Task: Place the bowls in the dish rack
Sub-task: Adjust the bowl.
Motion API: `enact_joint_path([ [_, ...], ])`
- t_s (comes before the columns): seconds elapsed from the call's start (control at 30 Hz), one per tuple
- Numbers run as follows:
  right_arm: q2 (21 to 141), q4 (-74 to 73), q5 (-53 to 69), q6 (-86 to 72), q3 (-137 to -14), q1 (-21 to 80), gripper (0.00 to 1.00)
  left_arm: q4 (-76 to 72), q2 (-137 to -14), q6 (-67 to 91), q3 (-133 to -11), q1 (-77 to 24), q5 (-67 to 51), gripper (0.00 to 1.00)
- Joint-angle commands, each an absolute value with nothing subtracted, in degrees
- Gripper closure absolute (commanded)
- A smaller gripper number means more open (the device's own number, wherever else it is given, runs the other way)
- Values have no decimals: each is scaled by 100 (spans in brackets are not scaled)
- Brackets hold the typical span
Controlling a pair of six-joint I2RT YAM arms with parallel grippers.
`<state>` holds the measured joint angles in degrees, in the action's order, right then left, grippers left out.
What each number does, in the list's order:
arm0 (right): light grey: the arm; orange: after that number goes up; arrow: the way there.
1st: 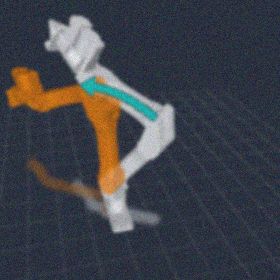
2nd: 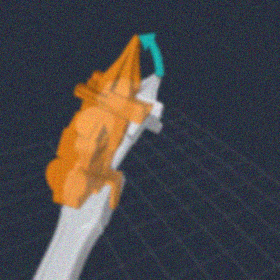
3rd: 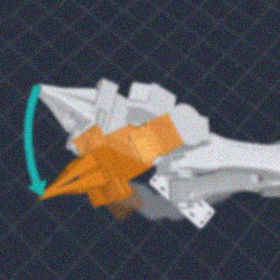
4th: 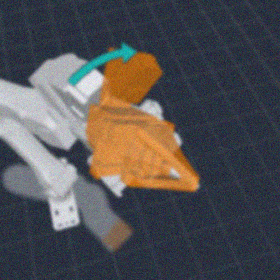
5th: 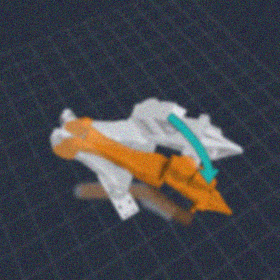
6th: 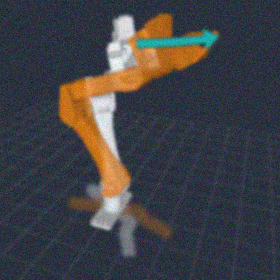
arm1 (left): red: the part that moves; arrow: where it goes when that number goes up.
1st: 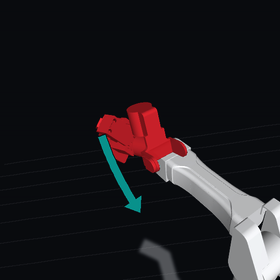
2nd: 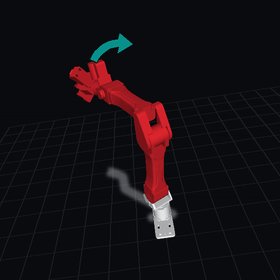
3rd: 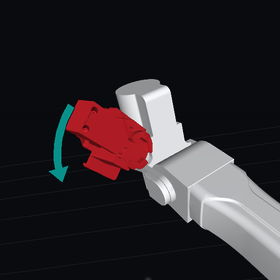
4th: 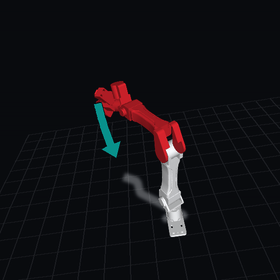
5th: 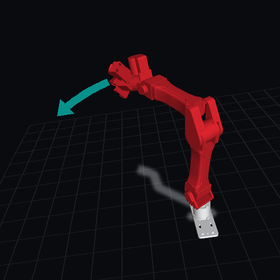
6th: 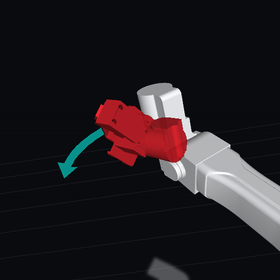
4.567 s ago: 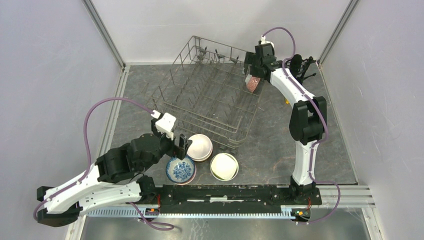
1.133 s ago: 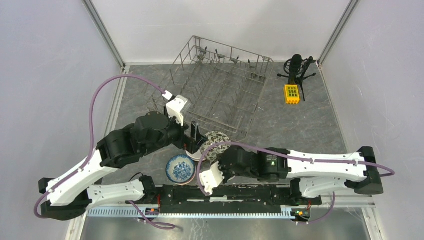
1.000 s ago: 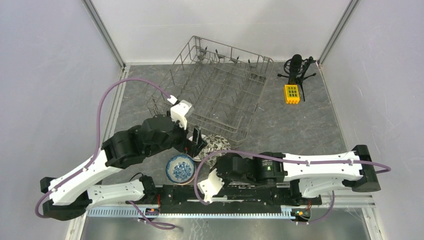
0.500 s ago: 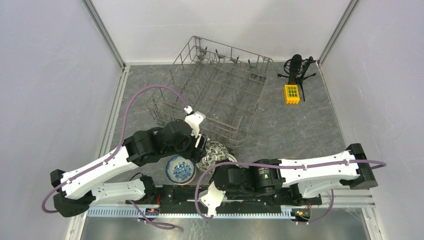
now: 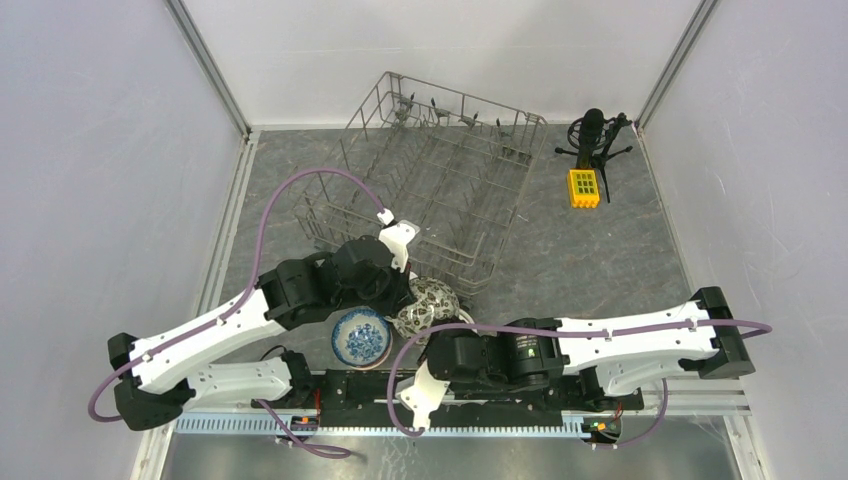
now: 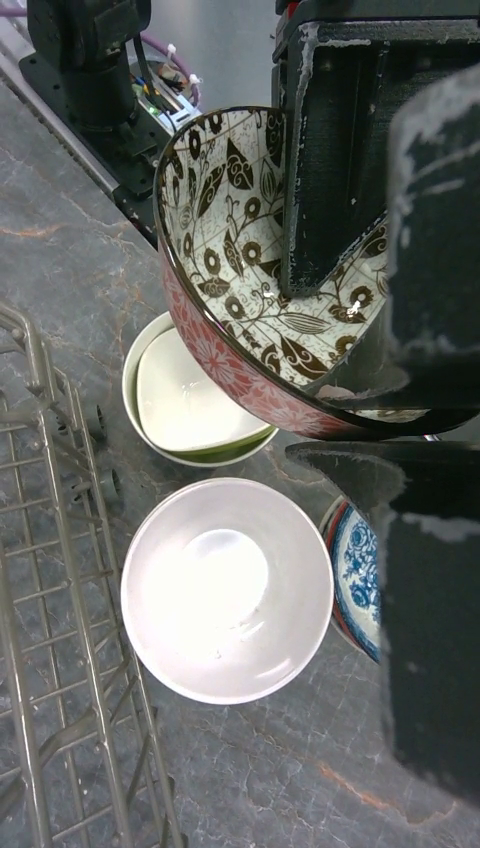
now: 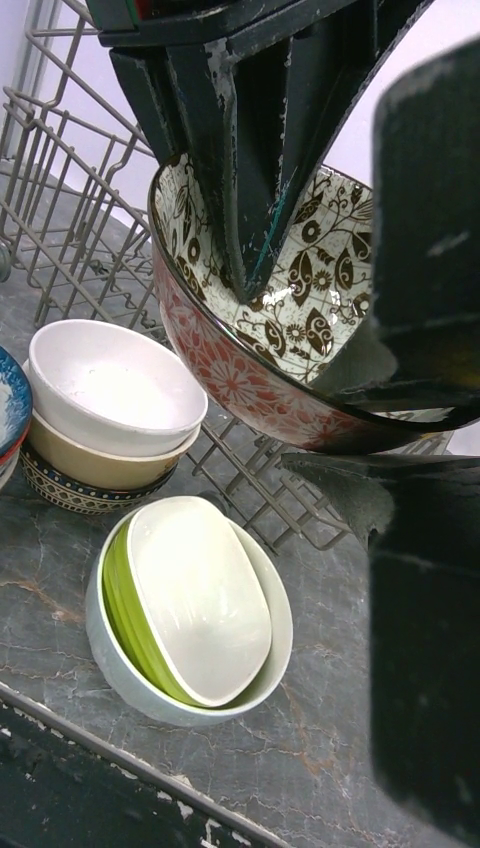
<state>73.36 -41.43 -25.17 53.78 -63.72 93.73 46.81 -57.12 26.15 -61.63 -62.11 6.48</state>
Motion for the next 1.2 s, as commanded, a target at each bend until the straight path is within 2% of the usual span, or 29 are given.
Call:
enact_joint_path([
  [0.0, 6998, -3612, -2734, 5408, -6334, 9413, 87, 4714, -5646, 2548, -6075, -6191, 658, 98],
  [0.1, 6683, -3200, -2697, 5393, -6121, 9411, 74, 4651, -5550, 2592, -6019, -6188, 776, 98],
  [0.13, 6582, -3095, -2679, 5367, -6081, 9411, 66, 4630, -5511, 2613, -6000, -6188, 825, 98],
  [0.23, 6269, -2853, -2484, 5345, -5950, 9397, 54, 4568, -5418, 2703, -5915, -6184, 1039, 98],
  [0.37, 5801, -2395, -2178, 5119, -5779, 9281, 45, 4529, -5298, 2822, -5765, -6187, 1485, 98],
  [0.57, 5462, -1569, -2401, 3800, -5836, 8877, 30, 4540, -5030, 3021, -5571, -6188, 1961, 98],
  [0.7, 5847, -1741, -2455, 2550, -6348, 8388, 30, 4519, -4746, 3104, -5446, -6186, 2195, 98],
  [0.83, 6545, -2379, -2334, 1408, -7145, 7927, 35, 4489, -4469, 3143, -5372, -6187, 2330, 98],
  [1.17, 7120, -2619, -522, 275, -7647, 7057, 39, 4544, -4108, 3148, -5317, -6187, 2617, 98],
])
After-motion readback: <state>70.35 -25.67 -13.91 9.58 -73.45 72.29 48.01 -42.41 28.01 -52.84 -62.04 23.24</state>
